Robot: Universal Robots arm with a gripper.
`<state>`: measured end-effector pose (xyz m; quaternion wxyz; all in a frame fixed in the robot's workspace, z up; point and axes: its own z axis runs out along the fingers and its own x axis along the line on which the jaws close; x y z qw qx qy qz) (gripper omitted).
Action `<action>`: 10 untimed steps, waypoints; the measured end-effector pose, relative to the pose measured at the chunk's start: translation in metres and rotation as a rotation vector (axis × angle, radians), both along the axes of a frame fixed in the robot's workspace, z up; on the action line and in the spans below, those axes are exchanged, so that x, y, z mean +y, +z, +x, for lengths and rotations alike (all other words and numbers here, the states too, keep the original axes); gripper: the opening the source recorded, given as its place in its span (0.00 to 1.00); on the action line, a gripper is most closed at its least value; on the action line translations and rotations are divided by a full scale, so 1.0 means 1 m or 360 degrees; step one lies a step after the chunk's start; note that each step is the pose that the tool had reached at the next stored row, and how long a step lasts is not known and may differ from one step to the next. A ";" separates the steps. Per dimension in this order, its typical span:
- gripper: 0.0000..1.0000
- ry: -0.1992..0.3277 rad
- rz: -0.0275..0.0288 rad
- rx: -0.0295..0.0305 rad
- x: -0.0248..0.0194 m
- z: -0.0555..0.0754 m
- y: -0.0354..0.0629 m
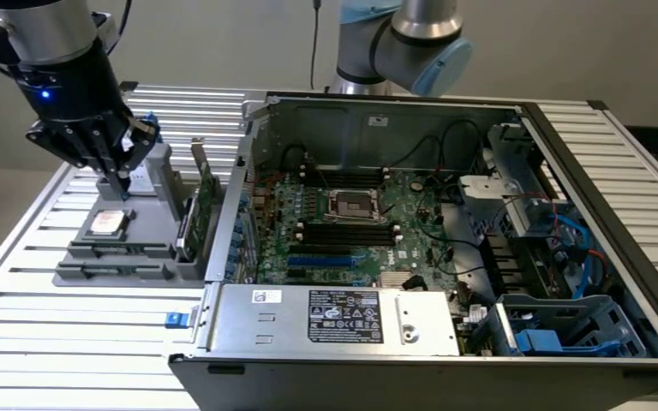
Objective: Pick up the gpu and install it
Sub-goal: 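Pick up the gpu and move the gpu toward the slot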
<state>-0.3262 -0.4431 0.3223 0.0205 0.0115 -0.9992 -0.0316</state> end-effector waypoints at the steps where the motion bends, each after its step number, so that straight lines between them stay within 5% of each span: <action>1: 0.11 0.0000 0.00015 -0.00002 0.0010 0.003 0.0000; 10: 0.11 0.0000 0.00043 -0.00006 0.0129 0.023 -0.0003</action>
